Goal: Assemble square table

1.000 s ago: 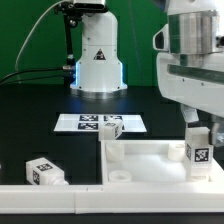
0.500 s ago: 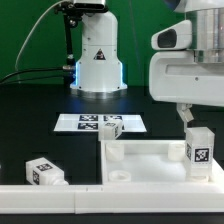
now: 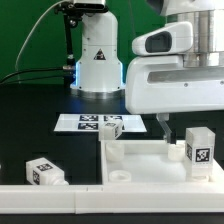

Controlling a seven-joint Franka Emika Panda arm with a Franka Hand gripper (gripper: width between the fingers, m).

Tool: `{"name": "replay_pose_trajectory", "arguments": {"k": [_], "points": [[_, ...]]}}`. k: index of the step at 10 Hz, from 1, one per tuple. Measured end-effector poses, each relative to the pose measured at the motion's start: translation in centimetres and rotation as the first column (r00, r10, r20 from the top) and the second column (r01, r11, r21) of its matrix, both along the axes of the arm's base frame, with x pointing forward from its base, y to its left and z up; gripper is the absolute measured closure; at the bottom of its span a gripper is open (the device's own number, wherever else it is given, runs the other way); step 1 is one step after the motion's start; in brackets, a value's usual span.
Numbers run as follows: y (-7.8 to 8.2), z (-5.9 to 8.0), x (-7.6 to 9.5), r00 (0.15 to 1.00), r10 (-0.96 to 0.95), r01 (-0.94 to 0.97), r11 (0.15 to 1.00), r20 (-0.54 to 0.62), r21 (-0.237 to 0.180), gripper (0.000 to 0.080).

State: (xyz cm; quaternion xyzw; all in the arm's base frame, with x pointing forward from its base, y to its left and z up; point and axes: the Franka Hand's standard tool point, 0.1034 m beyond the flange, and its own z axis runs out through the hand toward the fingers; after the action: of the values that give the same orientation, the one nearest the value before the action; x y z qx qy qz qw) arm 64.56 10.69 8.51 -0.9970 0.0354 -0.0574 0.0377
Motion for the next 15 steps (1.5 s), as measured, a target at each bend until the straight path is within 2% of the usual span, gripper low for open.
{"name": "replay_pose_trajectory", "arguments": {"k": [1,3,4,5,7,8,9,11,12,13,14,15], "points": [[0.00,0.00,0.00,1.000,-0.002,0.002,1.000,0.000,0.001,0.0150],[-0.01,-0.02,0.00,1.000,-0.023,0.023,1.000,-0.002,0.003,0.0395],[0.02,-0.04,-0.01,0.997,-0.082,0.082,0.997,-0.007,0.011,0.0395],[-0.05,-0.06,-0.01,0.988,-0.155,0.155,0.988,-0.013,0.019,0.0515],[-0.18,-0.09,-0.01,0.960,-0.280,0.281,0.959,-0.026,0.030,0.0515],[-0.19,-0.13,-0.05,0.909,-0.416,0.417,0.908,-0.037,0.032,0.0515],[-0.35,-0.17,-0.10,0.830,-0.554,0.557,0.830,-0.057,0.040,0.0515],[-0.48,-0.27,-0.26,0.509,-0.848,0.860,0.508,-0.148,0.045,0.0515],[-0.38,-0.29,-0.30,0.392,-0.904,0.920,0.391,-0.171,0.039,0.0514],[-0.21,-0.29,-0.40,0.233,-0.954,0.972,0.232,-0.187,0.027,0.0514],[-0.11,-0.29,-0.44,0.179,-0.965,0.984,0.178,-0.191,0.022,0.0514],[-0.18,-0.29,-0.43,0.200,-0.962,0.980,0.199,-0.188,0.023,0.0508]]}}
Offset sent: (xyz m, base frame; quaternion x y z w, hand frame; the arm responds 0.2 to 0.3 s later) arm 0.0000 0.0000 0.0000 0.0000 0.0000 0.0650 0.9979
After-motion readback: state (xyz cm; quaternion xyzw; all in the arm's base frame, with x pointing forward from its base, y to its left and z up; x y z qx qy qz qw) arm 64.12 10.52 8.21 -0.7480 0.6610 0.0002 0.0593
